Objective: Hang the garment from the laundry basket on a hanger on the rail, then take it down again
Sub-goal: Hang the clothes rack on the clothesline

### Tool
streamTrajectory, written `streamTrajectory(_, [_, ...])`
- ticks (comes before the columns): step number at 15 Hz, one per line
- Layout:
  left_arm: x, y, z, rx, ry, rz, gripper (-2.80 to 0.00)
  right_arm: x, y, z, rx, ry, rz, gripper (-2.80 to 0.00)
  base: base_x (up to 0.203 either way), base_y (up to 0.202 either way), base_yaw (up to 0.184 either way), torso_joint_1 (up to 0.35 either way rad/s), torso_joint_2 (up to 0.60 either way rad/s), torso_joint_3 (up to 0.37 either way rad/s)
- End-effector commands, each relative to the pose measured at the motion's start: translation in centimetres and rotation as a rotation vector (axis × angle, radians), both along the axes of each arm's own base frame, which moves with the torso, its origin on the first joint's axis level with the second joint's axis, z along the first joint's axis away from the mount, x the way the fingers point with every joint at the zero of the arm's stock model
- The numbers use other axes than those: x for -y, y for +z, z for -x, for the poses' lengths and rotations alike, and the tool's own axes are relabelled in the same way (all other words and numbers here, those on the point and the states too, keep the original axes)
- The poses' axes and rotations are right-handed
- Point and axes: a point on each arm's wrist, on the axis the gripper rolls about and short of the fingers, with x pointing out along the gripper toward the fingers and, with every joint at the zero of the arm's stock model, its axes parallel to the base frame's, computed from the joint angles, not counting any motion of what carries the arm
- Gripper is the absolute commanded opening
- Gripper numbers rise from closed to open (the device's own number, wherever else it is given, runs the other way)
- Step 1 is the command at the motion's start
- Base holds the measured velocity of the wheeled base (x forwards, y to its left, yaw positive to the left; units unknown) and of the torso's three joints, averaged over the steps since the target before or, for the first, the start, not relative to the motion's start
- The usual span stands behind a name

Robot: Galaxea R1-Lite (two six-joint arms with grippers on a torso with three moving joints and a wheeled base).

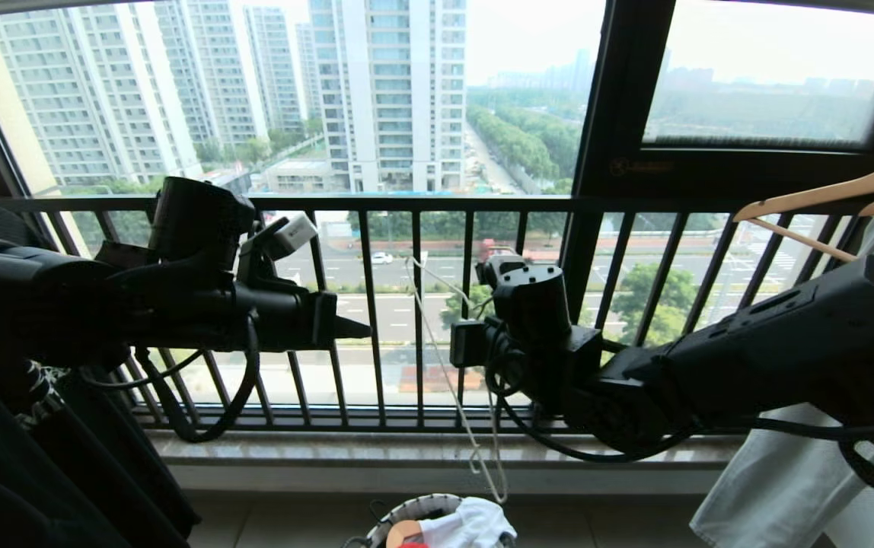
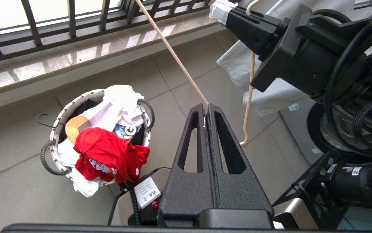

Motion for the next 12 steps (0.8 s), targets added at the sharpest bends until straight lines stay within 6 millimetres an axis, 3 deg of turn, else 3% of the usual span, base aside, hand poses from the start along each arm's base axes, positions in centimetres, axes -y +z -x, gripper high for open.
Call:
streamTrajectory(1, [-0.5,3.7,3.1,0.076,-0.023,0.030,-2.80,2.6,2.3,3.2,0.012,-0.026,0.009,-2.80,0.000,0.000,0.000,0.000,0.00,0.000])
streamTrajectory(4, [-0.9,5.9,5.9,0.104,-0.046,0.039,-2.80,5.3,3.8,6.6,0.030,-0.044,0.057,-2.80,0.000,0.000,0.000,0.000,0.00,0.000])
streamTrajectory(8, [-2.5,9.4,10.1,0.148,-0.052,0.046,-2.80,8.3,7.2,10.6,0.083,-0.061,0.087,-2.80,0.000,0.000,0.000,0.000,0.00,0.000])
streamTrajectory(12, [-3.7,11.5,14.3,0.226,-0.093,0.059,-2.80,9.9,10.2,15.0,0.130,0.001,0.137,-2.80,0.000,0.000,0.000,0.000,0.00,0.000])
